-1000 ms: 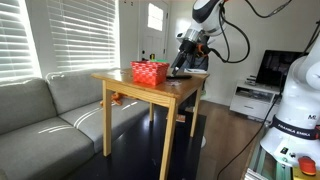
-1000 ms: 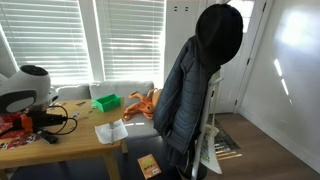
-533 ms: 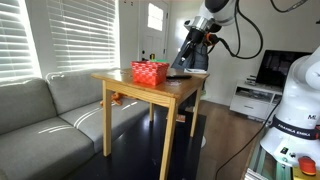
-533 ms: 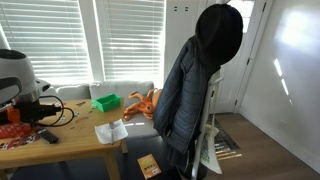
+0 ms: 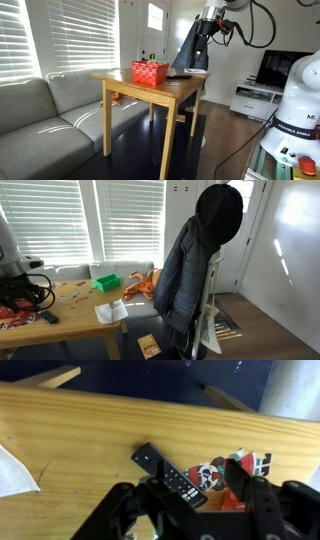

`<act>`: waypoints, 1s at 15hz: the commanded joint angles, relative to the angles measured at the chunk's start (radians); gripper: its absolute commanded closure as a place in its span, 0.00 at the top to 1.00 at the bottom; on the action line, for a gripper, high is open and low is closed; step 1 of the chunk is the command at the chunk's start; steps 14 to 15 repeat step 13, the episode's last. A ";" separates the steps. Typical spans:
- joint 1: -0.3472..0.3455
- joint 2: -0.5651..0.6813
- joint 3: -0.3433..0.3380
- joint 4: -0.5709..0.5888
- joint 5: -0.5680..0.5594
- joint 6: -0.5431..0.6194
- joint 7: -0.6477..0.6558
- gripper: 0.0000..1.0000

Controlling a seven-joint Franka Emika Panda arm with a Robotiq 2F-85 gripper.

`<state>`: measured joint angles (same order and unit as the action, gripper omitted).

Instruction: Push a button on the black remote control

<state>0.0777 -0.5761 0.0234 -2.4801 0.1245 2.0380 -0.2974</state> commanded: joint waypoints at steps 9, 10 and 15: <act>0.004 -0.069 -0.018 0.028 0.006 -0.170 0.149 1.00; 0.004 -0.069 -0.018 0.028 0.006 -0.170 0.150 1.00; 0.004 -0.069 -0.018 0.028 0.006 -0.170 0.150 1.00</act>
